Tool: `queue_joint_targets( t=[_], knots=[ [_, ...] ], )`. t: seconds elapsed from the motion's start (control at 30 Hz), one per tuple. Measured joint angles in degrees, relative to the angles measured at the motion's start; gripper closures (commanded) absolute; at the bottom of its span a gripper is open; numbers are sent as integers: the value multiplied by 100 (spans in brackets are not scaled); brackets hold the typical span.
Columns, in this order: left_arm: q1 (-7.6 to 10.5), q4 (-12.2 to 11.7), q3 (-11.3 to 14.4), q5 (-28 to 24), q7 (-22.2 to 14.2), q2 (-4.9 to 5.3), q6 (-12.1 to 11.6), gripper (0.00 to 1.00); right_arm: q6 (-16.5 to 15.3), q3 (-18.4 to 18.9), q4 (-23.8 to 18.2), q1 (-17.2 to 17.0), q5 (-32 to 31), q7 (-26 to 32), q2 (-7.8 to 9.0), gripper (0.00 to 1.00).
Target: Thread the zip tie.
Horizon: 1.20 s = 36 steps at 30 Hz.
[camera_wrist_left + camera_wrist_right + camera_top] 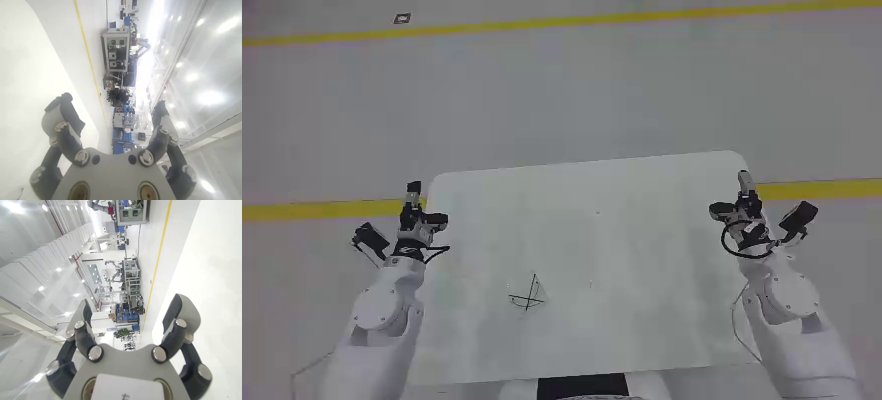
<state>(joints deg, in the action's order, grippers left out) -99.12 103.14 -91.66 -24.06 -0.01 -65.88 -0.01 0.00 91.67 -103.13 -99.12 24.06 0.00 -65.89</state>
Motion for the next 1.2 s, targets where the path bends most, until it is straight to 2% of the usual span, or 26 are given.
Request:
queue_joint_targets(
  t=[0.03,0.1,0.2,0.27,0.33,0.6,0.67,0.7,0.83,0.93,1.0,1.2],
  knots=[
    [-5,47,32,46,-45,12,-40,0,0,0,0,0,0,0,0,0],
    [-65,161,77,381,-361,42,-149,0,0,0,0,0,0,0,0,0],
    [-182,281,107,1275,-1230,113,12,0,0,0,0,0,0,0,0,0],
    [-241,387,44,1464,-1698,139,-23,0,0,0,0,0,0,0,0,0],
    [-250,409,16,1337,-1779,141,-105,0,0,0,0,0,0,0,0,0],
    [-247,404,21,1321,-1748,140,-77,0,0,0,0,0,0,0,0,0],
    [-280,530,104,1453,-1879,187,-147,0,0,0,0,0,0,0,0,0],
    [-303,641,133,1652,-2081,219,-193,0,0,0,0,0,0,0,0,0],
    [-468,973,156,2945,-3711,340,-225,0,0,0,0,0,0,0,0,0],
    [-543,1120,161,3635,-4604,412,-263,0,0,0,0,0,0,0,0,0],
    [-545,1126,154,3743,-4707,416,-273,0,0,0,0,0,0,0,0,0],
    [-542,1121,155,3632,-4637,414,-271,0,0,0,0,0,0,0,0,0]
  ],
)
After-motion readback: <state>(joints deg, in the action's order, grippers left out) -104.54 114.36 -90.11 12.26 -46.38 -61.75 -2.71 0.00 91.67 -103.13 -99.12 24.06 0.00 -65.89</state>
